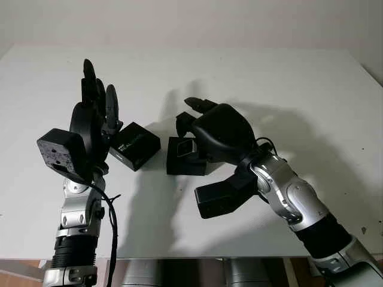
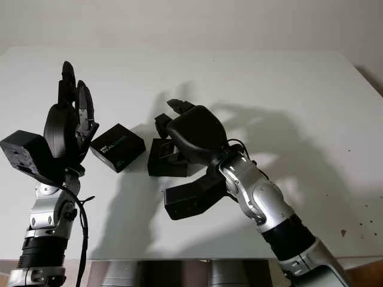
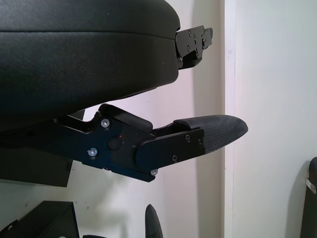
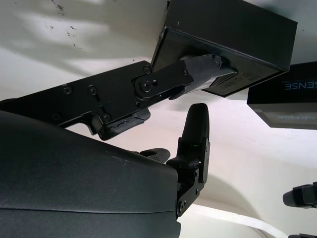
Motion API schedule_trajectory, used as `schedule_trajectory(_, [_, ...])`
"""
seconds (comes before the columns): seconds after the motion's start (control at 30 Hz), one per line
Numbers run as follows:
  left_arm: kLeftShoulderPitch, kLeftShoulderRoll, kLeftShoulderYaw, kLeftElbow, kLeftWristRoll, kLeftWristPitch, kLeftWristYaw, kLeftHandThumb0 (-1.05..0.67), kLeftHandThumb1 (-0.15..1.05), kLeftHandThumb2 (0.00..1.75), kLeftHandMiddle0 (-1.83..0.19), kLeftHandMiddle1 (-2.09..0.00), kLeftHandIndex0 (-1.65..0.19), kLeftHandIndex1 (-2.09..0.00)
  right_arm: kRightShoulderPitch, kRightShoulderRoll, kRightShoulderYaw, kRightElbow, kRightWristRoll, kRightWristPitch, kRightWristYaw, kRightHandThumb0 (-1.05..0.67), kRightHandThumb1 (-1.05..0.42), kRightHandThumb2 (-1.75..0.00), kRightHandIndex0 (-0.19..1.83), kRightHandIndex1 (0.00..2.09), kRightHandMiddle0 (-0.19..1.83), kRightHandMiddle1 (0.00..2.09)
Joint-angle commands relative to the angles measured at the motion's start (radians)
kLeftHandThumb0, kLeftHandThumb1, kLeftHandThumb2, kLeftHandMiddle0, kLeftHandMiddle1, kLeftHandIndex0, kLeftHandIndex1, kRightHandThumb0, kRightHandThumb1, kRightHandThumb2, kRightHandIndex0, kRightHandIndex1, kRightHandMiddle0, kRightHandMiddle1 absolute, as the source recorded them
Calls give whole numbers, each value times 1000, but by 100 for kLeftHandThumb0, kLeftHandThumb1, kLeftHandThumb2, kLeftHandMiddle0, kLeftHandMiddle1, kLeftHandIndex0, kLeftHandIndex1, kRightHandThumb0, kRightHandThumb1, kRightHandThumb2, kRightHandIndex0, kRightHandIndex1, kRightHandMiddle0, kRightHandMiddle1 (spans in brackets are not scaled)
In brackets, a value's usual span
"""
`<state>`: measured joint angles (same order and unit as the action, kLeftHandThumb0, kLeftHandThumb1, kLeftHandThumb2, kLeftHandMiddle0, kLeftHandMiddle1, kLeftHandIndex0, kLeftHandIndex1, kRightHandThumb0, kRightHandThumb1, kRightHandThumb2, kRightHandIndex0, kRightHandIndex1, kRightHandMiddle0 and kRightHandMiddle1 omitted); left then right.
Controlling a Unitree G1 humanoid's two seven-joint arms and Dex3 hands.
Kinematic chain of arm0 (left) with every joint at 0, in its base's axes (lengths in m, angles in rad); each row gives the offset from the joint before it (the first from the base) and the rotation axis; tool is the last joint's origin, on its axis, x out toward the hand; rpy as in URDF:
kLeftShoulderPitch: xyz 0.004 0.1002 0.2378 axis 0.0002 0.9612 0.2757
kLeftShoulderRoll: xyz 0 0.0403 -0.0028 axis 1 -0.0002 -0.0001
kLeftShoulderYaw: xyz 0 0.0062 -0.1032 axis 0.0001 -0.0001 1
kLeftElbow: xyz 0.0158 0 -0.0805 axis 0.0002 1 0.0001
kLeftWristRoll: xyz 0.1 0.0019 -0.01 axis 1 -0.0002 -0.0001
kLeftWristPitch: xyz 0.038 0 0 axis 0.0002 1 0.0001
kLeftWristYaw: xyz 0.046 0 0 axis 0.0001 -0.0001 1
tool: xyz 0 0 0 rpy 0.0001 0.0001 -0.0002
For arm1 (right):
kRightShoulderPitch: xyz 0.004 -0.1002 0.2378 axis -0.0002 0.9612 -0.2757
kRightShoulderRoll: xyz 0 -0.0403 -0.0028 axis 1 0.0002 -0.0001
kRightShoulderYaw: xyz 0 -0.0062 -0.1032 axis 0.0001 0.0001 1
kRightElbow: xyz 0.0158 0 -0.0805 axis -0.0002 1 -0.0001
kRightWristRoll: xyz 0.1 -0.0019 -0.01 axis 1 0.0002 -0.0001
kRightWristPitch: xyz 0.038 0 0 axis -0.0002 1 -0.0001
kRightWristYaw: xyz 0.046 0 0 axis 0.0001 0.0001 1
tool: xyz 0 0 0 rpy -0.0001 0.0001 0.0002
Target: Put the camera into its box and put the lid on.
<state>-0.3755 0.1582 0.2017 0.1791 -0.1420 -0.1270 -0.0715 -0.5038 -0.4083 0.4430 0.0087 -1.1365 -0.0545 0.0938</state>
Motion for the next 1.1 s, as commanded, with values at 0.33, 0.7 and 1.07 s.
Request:
schedule_trajectory(0.33, [-10,10,-1,-27,0,10,-6,-70,105,63,19,0,19,0,-13,-8,5,14,-16,17,11,-58,-95,-5,35,5,31,112])
schedule_trajectory(0.7, [-10,7,0,-31,2,12,1,-70,105,62,19,0,19,0,-16,-18,14,25,-49,31,27,-58,-98,-6,35,6,24,129])
schedule_trajectory(1.07, [-10,12,-1,-37,1,17,-5,-69,105,64,19,0,19,0,-21,-19,16,24,-66,54,76,-50,-101,-6,43,9,28,134])
